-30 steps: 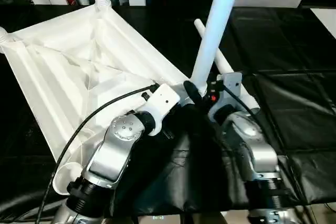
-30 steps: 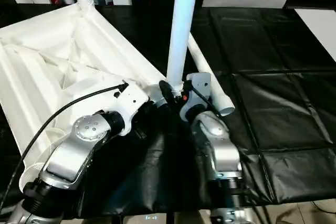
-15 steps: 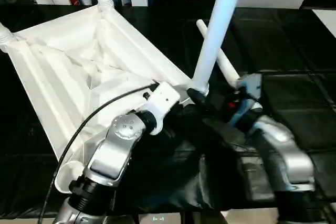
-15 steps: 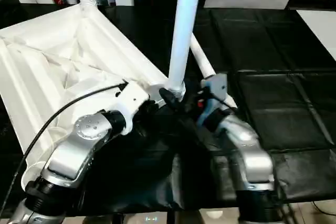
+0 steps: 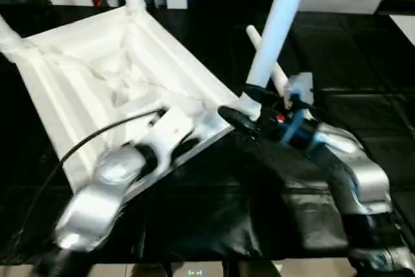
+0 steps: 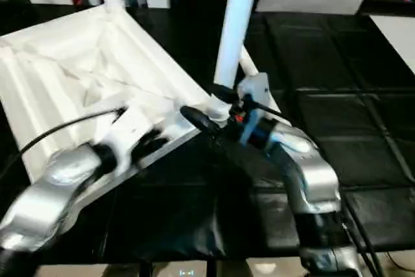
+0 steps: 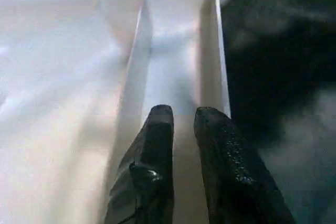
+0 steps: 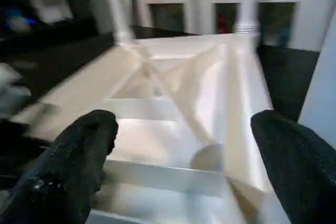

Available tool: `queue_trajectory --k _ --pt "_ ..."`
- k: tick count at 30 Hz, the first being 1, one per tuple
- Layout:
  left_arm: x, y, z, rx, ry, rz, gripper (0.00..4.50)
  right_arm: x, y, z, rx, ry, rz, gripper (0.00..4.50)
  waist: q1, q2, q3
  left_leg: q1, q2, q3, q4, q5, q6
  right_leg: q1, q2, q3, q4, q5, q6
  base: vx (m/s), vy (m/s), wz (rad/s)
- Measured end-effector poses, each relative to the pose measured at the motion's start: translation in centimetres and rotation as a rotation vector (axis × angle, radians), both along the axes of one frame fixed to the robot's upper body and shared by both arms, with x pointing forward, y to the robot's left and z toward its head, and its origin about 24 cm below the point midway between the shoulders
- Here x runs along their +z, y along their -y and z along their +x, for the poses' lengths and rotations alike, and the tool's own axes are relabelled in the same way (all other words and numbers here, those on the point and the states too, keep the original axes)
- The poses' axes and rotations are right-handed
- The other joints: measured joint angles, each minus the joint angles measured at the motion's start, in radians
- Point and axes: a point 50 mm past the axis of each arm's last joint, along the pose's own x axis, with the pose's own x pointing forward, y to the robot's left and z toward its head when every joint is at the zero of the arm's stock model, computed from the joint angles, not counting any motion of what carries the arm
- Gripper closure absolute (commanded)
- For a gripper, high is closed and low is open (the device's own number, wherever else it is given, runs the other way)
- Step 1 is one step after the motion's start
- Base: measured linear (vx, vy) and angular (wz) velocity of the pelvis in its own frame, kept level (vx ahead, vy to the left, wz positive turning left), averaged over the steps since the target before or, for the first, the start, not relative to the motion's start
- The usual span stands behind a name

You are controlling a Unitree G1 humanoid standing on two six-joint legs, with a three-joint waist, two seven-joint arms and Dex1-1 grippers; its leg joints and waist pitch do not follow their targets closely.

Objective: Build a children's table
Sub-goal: Rotate leg to tighten, then rotate table base

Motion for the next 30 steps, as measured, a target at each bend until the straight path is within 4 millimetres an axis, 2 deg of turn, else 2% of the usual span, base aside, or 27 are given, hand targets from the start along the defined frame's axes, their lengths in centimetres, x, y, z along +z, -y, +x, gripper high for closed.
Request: queue_trajectory --k 4,7,11,14,17,21,22,25,27,30 --pt "1.2 -2.1 -0.6 0.038 0.026 0.02 3.6 0.0 0.5 1.0 -0.055 -0.019 0.03 0.0 0.016 0.0 0.0 0.0 0.0 0.0 0.003 0.0 -0.001 0.001 0.0 0.001 0.002 0.0 0.0 0.0 0.0 0.0" --pt "2.3 -3.7 -1.0 0.059 0.037 0.069 3.6 -0.1 0.7 1.3 -0.063 -0.019 0.043 0.0 0.019 0.0 0.0 0.0 0.0 0.0 0.007 0.0 -0.001 0.001 -0.001 0.001 0.008 0.0 0.0 0.0 0.0 0.0" --pt "2.7 -5.0 -1.1 0.092 0.033 0.118 3.6 -0.2 0.9 1.0 -0.046 -0.004 0.032 0.0 0.019 -0.001 0.0 0.0 0.0 0.0 0.009 0.0 -0.002 0.001 -0.001 0.001 0.009 0.0 0.0 0.0 0.0 0.0" --pt "2.7 -5.9 -0.9 0.142 0.023 0.164 3.6 -1.1 0.4 -0.1 0.003 -0.013 0.015 0.0 0.018 -0.001 0.0 0.0 0.0 0.0 0.008 0.0 -0.002 0.001 -0.001 0.001 0.01 0.0 0.0 0.0 0.0 0.0" --pt "3.0 -7.9 -0.6 0.244 0.019 0.256 3.6 -2.8 -1.0 -2.2 0.101 -0.052 -0.052 0.0 0.016 -0.001 -0.001 0.0 0.001 -0.001 0.008 0.0 -0.001 0.0 0.0 0.001 0.01 0.0 0.001 0.0 0.0 0.0" --pt "3.3 -8.7 -0.4 0.279 0.019 0.303 3.6 -4.8 -1.2 -2.9 0.094 -0.114 -0.204 0.0 0.016 -0.001 -0.001 0.0 0.001 -0.001 0.009 -0.001 -0.003 0.001 0.0 0.001 0.009 0.0 0.001 0.0 0.0 0.0" --pt "3.2 -8.8 -0.4 0.285 0.012 0.303 3.89 -5.0 -1.2 -2.9 0.087 -0.116 -0.227 0.0 0.017 -0.001 -0.001 0.0 0.0 -0.001 0.009 -0.001 -0.004 0.001 0.0 0.001 0.009 0.0 0.001 0.0 0.0 0.0" --pt "3.3 -9.2 -0.4 0.298 0.001 0.326 4.02 -5.2 -1.1 -3.0 0.07 -0.119 -0.264 0.0 0.018 -0.001 -0.001 0.0 0.0 -0.001 0.01 -0.003 -0.006 0.001 0.0 0.001 0.01 0.0 0.001 0.0 0.0 0.0" --pt "3.6 -10.2 -0.3 0.336 0.003 0.383 4.32 -5.5 -0.8 -3.1 0.054 -0.135 -0.29 0.0 0.018 -0.001 -0.001 0.0 0.0 -0.002 0.01 -0.002 -0.007 0.001 0.0 0.001 0.01 0.0 0.001 0.0 0.0 0.0" --pt "3.6 -11.1 -0.2 0.371 -0.003 0.426 4.46 -5.8 -0.2 -3.0 0.018 -0.143 -0.333 0.0 0.017 -0.001 -0.001 0.0 0.0 -0.002 0.01 -0.003 -0.007 0.001 0.0 0.001 0.01 0.0 0.001 0.0 0.0 0.0"
